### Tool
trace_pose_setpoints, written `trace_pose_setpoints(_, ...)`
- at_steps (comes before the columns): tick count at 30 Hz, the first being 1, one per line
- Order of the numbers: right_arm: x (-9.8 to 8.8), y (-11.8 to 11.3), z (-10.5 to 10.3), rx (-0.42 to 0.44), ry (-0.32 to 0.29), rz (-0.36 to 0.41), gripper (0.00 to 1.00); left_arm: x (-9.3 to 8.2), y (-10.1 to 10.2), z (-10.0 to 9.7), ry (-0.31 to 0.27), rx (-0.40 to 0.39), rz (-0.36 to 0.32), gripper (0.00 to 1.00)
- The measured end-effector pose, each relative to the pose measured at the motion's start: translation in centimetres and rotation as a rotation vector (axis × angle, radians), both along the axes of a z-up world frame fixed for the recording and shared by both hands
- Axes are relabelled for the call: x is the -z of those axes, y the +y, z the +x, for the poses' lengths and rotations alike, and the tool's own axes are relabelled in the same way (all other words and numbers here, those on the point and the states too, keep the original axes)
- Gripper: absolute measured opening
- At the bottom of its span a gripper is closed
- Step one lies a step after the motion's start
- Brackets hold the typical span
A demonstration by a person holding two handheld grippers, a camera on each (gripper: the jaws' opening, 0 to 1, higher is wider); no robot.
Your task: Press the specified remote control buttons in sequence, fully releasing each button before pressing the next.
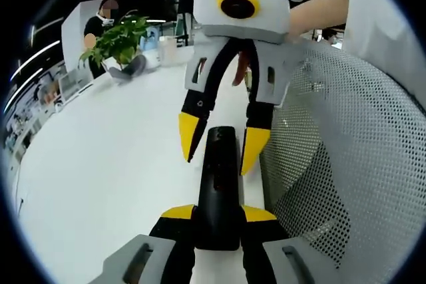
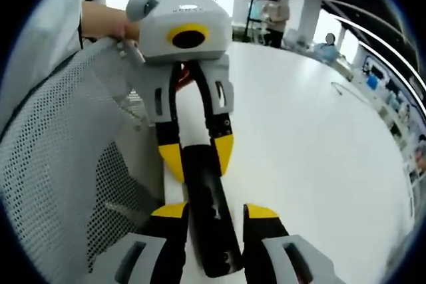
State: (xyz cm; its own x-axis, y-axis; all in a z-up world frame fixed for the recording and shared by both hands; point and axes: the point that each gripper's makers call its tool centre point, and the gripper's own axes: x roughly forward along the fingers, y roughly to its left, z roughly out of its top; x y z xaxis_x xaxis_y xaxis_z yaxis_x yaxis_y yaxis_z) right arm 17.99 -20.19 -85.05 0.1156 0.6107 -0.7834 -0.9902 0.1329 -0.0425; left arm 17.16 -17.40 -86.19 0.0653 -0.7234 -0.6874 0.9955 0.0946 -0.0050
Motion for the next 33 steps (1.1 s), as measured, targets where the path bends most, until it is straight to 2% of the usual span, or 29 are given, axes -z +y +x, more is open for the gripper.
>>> trace_pose_setpoints(7,0.4,-1.3,-0.1,-0.015,0.05,-0.003,0.29,0.0,-0.1,0.0,0.002,0.006,0.013,0.25)
trace_pose_setpoints(10,0.5,-1.4,-0.5,-0.028,0.076,0.003,0.25,0.0,-0.1,0.0,0.002,0.011,0.021,0.25)
trace_pose_setpoints(18,1.1,-0.7,-1.0,-0.033,0.101,0.016,0.22,0.0,-0.2,-0.1,0.011,0.01,0.045,0.25)
trace_pose_setpoints(25,1.3,-0.2,-0.9,0.011,0.117,0.063,0.24,0.1,-0.3,-0.1,0.011,0.018,0.105,0.25)
trace_pose_setpoints(28,1.3,0.0,-0.9,0.006,0.104,0.076,0.24,0.1,-0.2,-0.2,0.008,0.022,0.112,0.25)
trace_pose_setpoints(33,1.4,0.2,-1.0,-0.061,0.056,0.05,0.23,0.1,-0.3,-0.2,0.005,0.009,0.136,0.24)
